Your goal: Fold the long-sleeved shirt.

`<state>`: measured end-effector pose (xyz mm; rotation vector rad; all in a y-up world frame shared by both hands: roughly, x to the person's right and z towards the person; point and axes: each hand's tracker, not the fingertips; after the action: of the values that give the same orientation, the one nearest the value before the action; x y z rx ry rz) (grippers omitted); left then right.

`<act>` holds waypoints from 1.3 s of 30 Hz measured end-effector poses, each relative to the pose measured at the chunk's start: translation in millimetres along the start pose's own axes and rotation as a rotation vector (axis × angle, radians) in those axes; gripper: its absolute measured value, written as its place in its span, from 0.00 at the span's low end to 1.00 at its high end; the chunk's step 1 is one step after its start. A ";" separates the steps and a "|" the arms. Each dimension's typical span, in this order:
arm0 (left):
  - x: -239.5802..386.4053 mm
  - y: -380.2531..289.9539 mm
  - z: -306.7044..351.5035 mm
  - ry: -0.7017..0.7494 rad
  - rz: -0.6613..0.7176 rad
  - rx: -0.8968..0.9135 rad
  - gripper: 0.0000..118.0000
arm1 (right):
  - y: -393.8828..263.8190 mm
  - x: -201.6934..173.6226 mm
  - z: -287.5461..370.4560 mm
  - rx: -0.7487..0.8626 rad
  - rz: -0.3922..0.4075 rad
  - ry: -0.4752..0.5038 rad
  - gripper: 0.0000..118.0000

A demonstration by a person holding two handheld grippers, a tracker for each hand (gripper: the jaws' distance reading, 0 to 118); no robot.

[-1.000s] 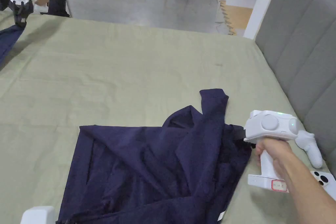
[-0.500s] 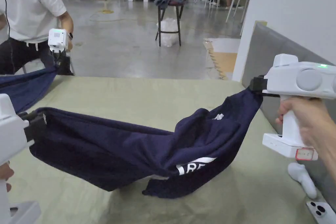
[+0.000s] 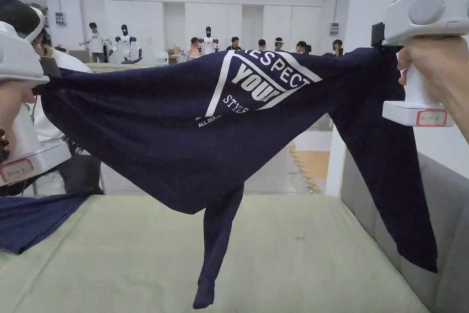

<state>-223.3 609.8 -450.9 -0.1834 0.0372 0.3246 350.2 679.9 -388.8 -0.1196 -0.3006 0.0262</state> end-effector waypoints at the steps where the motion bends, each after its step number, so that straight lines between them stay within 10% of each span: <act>1: 2.2 -0.9 -4.8 -0.001 -0.003 0.001 0.11 | -1.2 1.4 -3.3 0.000 -0.001 -0.007 0.07; 19: -45.2 -263.7 -65.5 0.038 -0.049 -0.380 0.11 | -350.1 -1.2 -84.0 -0.484 -0.109 0.030 0.07; 30: -99.0 -315.6 98.4 -0.044 -0.158 -0.385 0.11 | -402.4 64.7 91.0 -0.460 -0.137 0.120 0.07; 39: -165.2 -448.9 182.1 0.038 -0.160 -0.823 0.11 | -557.2 99.9 165.1 -0.960 -0.015 0.107 0.07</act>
<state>-234.7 173.6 -183.4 -1.0036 -0.0760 0.1598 401.0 150.0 -135.2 -1.0676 -0.1853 -0.1425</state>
